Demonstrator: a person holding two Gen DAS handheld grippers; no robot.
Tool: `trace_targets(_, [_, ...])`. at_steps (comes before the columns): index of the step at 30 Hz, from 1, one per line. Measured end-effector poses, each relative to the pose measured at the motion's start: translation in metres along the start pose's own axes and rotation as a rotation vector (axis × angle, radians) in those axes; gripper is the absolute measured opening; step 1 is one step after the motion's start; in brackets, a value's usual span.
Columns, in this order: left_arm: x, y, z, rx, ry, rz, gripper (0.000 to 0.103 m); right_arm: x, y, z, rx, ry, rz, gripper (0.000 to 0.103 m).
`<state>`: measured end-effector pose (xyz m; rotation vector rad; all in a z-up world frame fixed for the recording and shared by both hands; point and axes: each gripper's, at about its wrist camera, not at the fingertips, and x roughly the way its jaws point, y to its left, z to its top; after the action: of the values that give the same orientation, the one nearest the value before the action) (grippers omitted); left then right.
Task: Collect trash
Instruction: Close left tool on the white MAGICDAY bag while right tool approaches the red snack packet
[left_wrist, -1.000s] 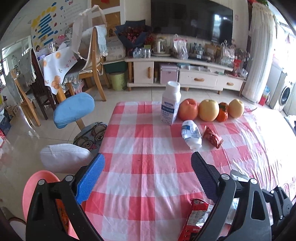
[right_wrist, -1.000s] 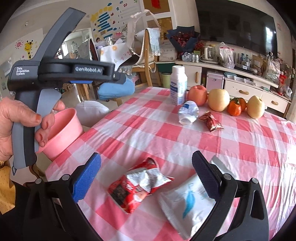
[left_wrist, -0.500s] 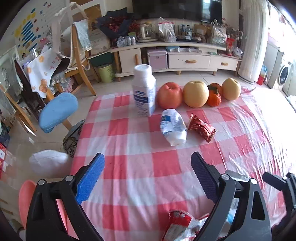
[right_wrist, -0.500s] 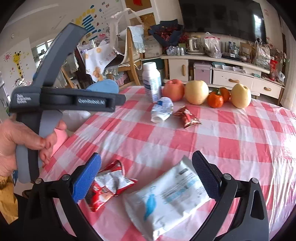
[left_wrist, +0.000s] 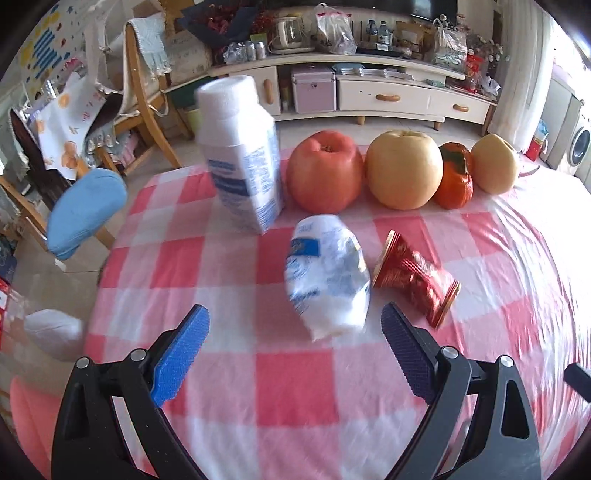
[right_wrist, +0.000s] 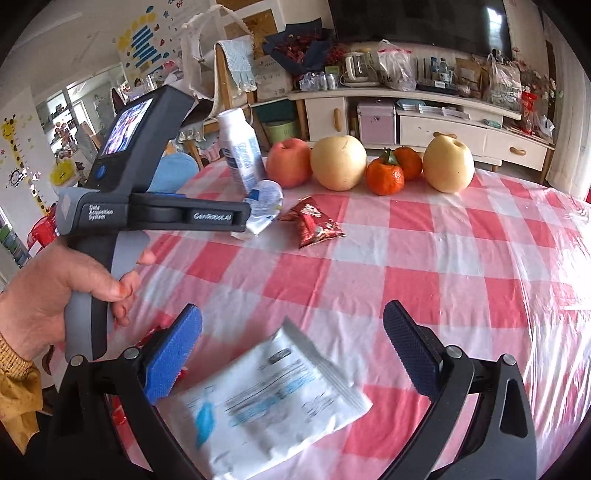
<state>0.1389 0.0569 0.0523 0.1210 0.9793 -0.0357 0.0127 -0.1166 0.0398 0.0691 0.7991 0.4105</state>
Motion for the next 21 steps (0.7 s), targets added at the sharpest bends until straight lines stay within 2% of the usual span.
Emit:
trace_targets(11, [0.042, -0.01, 0.023, 0.012, 0.016, 0.021, 0.093, 0.052, -0.03, 0.028, -0.006, 0.035, 0.002, 0.099])
trace_targets(21, [0.065, -0.009, 0.035, 0.013, 0.02, 0.022, 0.093, 0.082, -0.021, 0.049, -0.126, 0.043, 0.0, 0.099])
